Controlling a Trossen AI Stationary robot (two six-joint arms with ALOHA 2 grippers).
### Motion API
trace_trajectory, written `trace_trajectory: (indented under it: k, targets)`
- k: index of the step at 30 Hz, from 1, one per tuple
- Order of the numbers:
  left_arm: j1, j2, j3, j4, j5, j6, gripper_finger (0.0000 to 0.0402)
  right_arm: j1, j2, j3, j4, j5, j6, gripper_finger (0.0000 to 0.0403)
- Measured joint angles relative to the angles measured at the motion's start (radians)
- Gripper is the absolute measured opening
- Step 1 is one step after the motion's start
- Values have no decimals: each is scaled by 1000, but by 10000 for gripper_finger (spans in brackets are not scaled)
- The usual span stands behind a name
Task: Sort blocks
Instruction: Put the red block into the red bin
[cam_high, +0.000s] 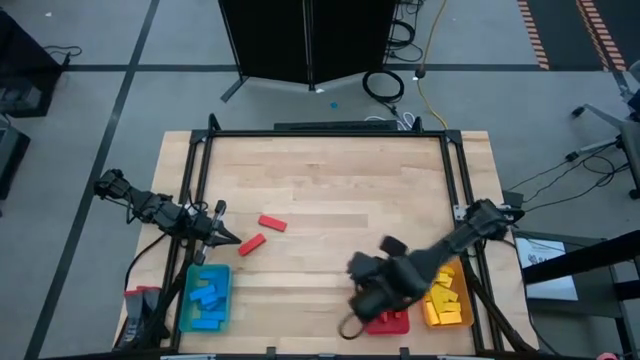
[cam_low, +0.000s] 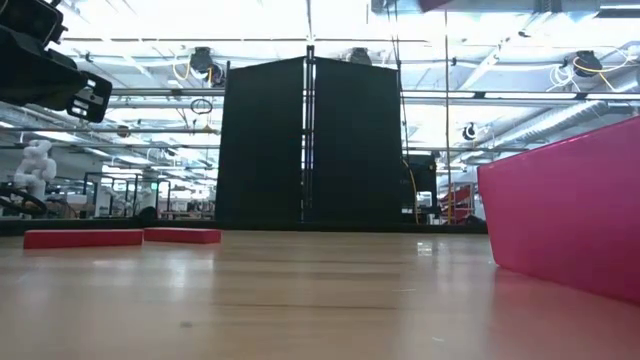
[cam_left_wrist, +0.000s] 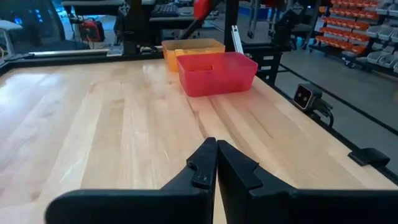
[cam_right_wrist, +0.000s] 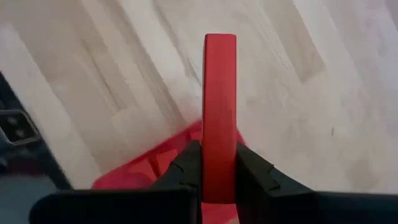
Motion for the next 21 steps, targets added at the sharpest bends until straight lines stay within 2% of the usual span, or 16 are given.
trace_trajectory:
  k: [5, 7, 10, 21]
  targets:
    - [0, 0, 0, 3, 3, -24, 17, 107, -21, -64, -3, 1, 281, 39]
    - [0, 0, 0, 3, 3, -23, 17, 142, -22, -115, 6, -38, 348, 39]
    - [0, 0, 0, 2, 3, -22, 17, 171, -24, -217, 73, -117, 392, 39]
    - [0, 0, 0, -1, 3, -25, 17, 181, -22, -555, 532, -248, 398, 39]
